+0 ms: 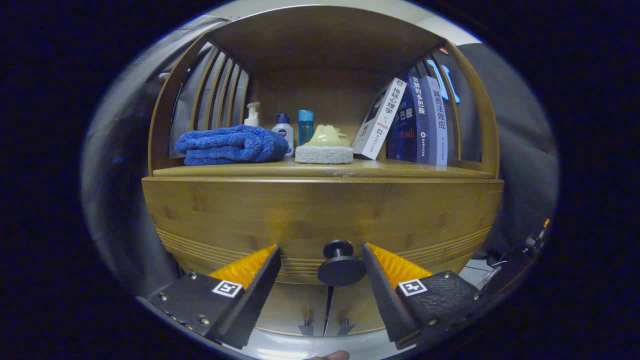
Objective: Pull open the drawer, take out the items inside it, and place them on the countertop above the cabinet.
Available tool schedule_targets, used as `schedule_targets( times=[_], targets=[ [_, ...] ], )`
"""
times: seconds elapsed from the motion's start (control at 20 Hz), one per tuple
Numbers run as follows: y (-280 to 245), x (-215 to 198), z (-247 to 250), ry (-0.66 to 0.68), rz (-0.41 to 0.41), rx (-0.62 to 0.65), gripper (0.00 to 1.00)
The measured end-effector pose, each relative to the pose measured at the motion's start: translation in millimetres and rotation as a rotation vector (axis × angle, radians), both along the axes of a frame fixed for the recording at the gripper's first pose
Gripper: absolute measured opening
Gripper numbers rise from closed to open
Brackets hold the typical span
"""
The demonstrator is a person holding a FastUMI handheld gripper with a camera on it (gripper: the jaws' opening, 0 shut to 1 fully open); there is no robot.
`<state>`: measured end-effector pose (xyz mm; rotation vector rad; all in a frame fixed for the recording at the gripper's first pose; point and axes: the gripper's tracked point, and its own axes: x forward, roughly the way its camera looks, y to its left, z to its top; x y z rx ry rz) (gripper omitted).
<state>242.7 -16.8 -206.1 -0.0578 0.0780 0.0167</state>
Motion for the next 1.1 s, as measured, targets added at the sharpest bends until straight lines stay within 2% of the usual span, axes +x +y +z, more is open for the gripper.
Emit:
schedule_targets(
  times=[0.5,0.6,1.1],
  targets=[
    [1.6,3.6,-1.8,0.037,-0.003,0.024,0.97],
    [8.7,0.9,-5.4,0.049,0.018,0.026,0.98],
    [4.7,-45.0,-3.2,0.103,0.006,0.037,1.00]
  ],
)
